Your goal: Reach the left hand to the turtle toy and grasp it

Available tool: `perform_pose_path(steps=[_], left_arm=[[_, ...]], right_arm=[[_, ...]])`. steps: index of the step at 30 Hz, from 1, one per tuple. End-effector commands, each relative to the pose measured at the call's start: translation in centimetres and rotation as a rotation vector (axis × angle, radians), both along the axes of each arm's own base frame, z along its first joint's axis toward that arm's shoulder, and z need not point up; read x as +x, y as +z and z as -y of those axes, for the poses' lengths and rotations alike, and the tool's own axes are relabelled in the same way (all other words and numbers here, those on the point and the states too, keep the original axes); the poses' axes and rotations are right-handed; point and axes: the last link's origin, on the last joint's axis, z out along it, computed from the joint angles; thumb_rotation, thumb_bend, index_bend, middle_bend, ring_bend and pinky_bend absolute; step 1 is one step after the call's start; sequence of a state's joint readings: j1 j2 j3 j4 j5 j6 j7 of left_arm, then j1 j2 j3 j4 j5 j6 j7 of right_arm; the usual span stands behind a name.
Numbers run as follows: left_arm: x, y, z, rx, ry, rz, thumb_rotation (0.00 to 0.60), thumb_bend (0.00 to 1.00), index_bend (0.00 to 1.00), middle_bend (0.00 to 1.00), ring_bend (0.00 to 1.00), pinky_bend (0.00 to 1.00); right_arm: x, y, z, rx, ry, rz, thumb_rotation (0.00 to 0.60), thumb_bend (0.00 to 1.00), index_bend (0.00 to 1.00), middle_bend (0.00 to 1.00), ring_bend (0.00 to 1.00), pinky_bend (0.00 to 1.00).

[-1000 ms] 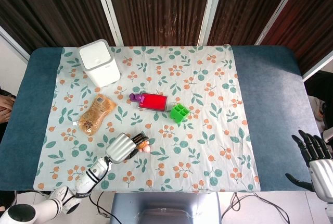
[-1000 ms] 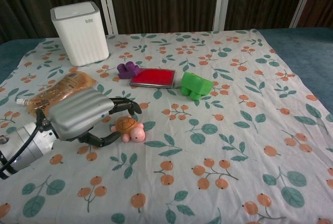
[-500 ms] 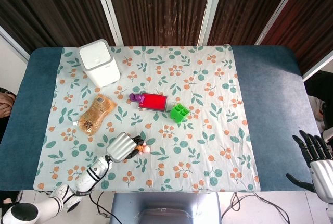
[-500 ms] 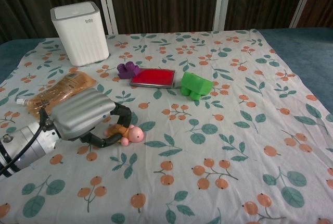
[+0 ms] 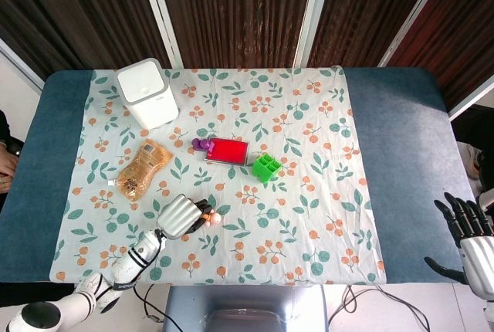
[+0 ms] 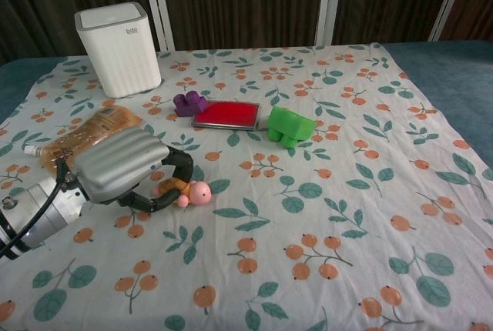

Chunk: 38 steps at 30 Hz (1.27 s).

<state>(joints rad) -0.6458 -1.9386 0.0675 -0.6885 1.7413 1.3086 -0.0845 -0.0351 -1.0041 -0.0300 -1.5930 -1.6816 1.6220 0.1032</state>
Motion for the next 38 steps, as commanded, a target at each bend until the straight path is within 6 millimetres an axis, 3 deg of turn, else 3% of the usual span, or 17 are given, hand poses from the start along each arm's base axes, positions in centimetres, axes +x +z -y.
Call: perform_pose_path(steps=[1, 6, 13, 16, 18, 20, 21, 23, 25, 28, 30, 38], left_arm=[[-0.1, 0.2, 0.1, -0.002, 0.006, 0.0, 0.6, 0.44, 0.4, 0.47, 0.94, 1.0], [0.1, 1.1, 0.6, 0.042, 0.004, 0.016, 0.6, 0.41, 0.12, 0.25, 0.91, 1.0], [0.4, 3.1, 2.5, 0.073, -0.017, 0.025, 0.6, 0.38, 0.05, 0.19, 0.89, 1.0], [-0.1, 5.8, 4.8, 0.127, -0.025, 0.085, 0.6, 0.38, 0.06, 0.2, 0.85, 1.0], [-1.0, 8.0, 7.0, 0.141, 0.008, 0.157, 0.6, 0.38, 0.09, 0.22, 0.77, 0.99], [-2.6, 10.4, 9.7, 0.101, 0.098, 0.225, 0.6, 0.38, 0.1, 0.21, 0.6, 0.87], [-3.4, 11.5, 10.6, 0.077, 0.144, 0.23, 0.6, 0.38, 0.08, 0.2, 0.48, 0.74], [-4.8, 13.9, 12.4, 0.029, 0.246, 0.223, 0.6, 0.37, 0.02, 0.13, 0.24, 0.39], [-6.4, 16.6, 14.0, 0.013, 0.346, 0.212, 0.6, 0.37, 0.0, 0.09, 0.11, 0.21], [-7.6, 18.5, 15.3, 0.104, 0.414, 0.208, 0.6, 0.36, 0.0, 0.08, 0.06, 0.12], [-7.3, 19.0, 15.9, 0.15, 0.38, 0.171, 0.6, 0.36, 0.0, 0.07, 0.04, 0.1], [-7.8, 18.9, 15.7, 0.128, 0.43, 0.13, 0.6, 0.36, 0.0, 0.04, 0.02, 0.1]], right_arm=[[0.0, 0.0, 0.0, 0.0, 0.0, -0.001, 0.6, 0.1, 0.0, 0.0, 0.0, 0.0], [0.0, -0.2, -0.1, 0.015, 0.0, -0.008, 0.6, 0.1, 0.0, 0.0, 0.0, 0.0], [0.3, 0.3, -0.6, 0.006, 0.013, 0.007, 0.6, 0.1, 0.0, 0.0, 0.0, 0.0], [0.4, 0.3, -0.8, 0.022, 0.025, 0.004, 0.6, 0.1, 0.0, 0.0, 0.0, 0.0], [0.5, 0.1, -0.9, 0.031, 0.03, 0.002, 0.6, 0.1, 0.0, 0.0, 0.0, 0.0], [0.5, -0.1, -0.9, 0.039, 0.029, -0.002, 0.6, 0.1, 0.0, 0.0, 0.0, 0.0], [0.5, -0.2, -1.0, 0.043, 0.027, -0.003, 0.6, 0.1, 0.0, 0.0, 0.0, 0.0], [0.6, -0.4, -1.0, 0.051, 0.026, -0.003, 0.6, 0.1, 0.0, 0.0, 0.0, 0.0], [0.7, -0.5, -1.2, 0.056, 0.028, -0.01, 0.6, 0.1, 0.0, 0.0, 0.0, 0.0], [1.0, -0.9, -1.6, 0.055, 0.027, -0.021, 0.6, 0.1, 0.0, 0.0, 0.0, 0.0], [1.1, -1.3, -1.6, 0.064, 0.035, -0.032, 0.6, 0.1, 0.0, 0.0, 0.0, 0.0], [1.0, -2.5, -0.9, 0.088, 0.031, -0.048, 0.6, 0.1, 0.0, 0.0, 0.0, 0.0]])
